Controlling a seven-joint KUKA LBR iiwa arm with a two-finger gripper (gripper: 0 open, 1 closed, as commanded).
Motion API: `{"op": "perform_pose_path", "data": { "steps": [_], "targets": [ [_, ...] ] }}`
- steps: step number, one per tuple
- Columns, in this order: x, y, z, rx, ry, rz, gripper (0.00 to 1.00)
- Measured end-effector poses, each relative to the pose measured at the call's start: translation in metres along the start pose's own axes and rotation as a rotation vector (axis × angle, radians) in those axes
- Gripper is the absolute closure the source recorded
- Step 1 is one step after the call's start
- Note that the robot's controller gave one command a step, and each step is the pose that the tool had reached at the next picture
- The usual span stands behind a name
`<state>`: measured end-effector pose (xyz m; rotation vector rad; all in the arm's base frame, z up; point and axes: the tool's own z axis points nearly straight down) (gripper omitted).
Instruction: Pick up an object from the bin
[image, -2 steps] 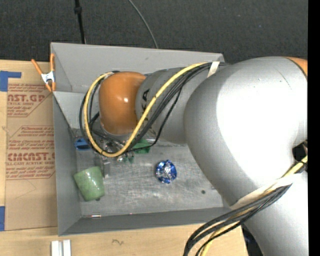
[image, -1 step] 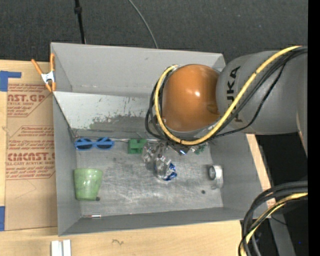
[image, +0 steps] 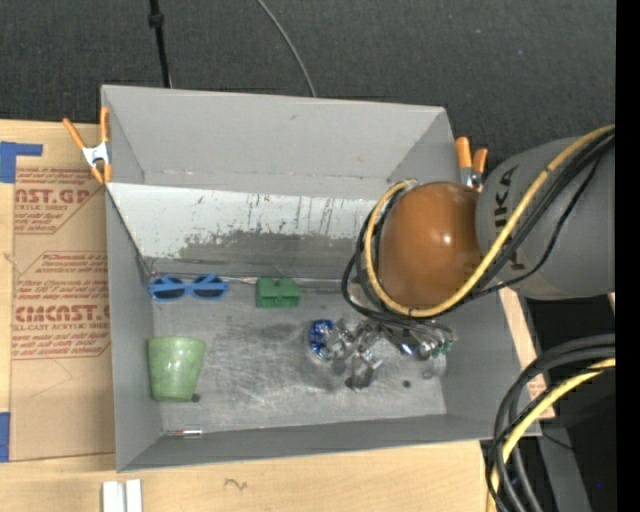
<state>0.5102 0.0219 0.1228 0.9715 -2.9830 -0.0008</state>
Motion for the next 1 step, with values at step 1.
{"op": "perform_pose_path", "data": {
  "steps": [1],
  "targets": [
    [-0.0354, -0.0506, -0.002, 0.002, -0.008, 0.194, 1.0]
  ]
}}
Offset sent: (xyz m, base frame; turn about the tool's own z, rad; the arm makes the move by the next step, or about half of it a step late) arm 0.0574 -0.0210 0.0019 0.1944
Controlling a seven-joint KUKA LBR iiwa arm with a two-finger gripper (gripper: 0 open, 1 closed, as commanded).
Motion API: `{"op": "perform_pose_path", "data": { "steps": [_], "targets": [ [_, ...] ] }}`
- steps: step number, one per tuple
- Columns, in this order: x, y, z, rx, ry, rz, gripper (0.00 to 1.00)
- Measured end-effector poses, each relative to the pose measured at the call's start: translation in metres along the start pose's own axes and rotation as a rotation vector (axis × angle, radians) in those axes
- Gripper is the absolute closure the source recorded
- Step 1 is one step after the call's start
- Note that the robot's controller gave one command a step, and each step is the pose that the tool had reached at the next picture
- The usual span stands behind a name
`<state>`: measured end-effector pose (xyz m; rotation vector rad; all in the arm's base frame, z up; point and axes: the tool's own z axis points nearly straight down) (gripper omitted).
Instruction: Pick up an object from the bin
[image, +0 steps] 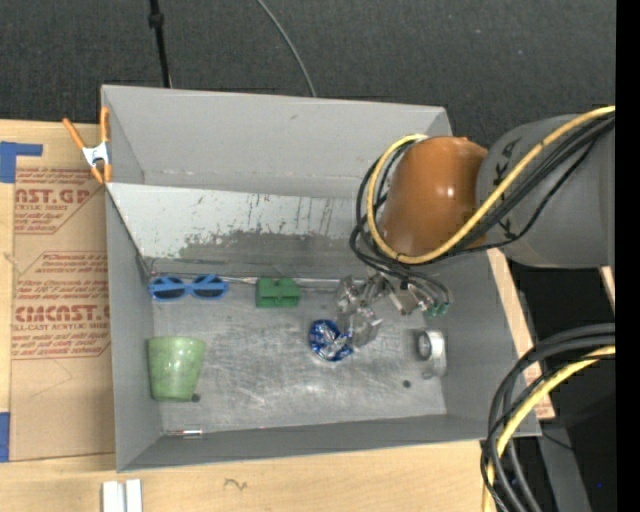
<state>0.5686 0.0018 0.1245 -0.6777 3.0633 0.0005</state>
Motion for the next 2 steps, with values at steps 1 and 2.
{"op": "perform_pose_path", "data": {
  "steps": [1, 2],
  "targets": [
    [0.0, 0.001, 0.0, -0.001, 0.001, -0.001, 0.0],
    [0.007, 0.012, 0.053, 0.001, -0.005, -0.152, 0.0]
  ]
}}
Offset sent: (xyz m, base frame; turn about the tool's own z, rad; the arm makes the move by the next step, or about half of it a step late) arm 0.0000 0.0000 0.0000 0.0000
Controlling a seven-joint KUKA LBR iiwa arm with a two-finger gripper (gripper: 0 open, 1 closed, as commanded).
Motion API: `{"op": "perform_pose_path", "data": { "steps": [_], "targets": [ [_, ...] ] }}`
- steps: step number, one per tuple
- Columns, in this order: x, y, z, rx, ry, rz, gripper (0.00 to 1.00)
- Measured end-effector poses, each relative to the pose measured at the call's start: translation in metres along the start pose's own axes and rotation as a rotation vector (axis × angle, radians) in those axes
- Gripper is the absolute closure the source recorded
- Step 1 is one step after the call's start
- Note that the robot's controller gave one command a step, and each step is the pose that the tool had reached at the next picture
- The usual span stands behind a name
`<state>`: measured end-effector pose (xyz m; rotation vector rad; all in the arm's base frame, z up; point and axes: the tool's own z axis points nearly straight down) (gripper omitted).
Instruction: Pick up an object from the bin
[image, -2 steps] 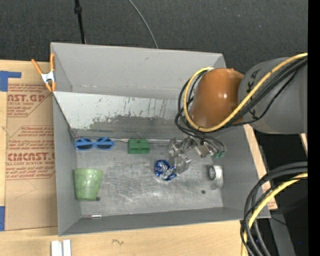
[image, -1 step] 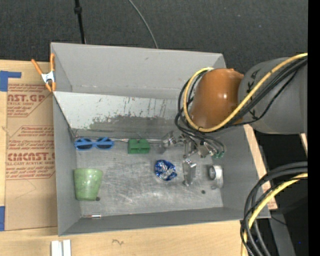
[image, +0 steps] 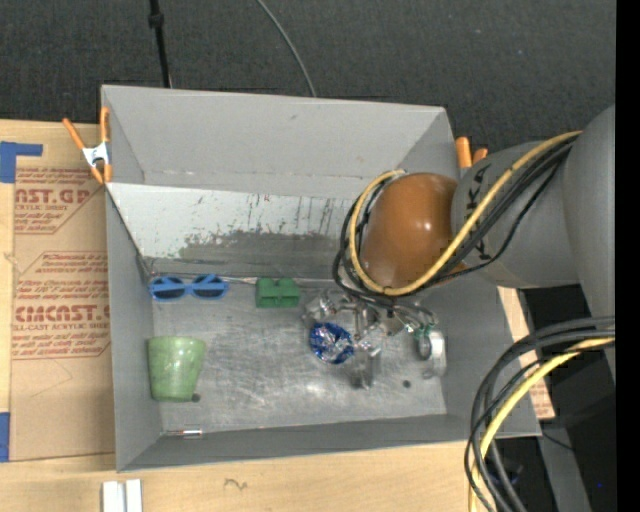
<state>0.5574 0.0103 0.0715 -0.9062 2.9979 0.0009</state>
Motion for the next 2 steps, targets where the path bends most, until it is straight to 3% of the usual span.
{"op": "perform_pose_path", "data": {
  "steps": [1, 2],
  "targets": [
    [-0.002, 0.0, -0.002, 0.001, -0.004, 0.0, 1.0],
    [0.022, -0.032, -0.14, 0.004, 0.001, -0.082, 1.0]
  ]
}}
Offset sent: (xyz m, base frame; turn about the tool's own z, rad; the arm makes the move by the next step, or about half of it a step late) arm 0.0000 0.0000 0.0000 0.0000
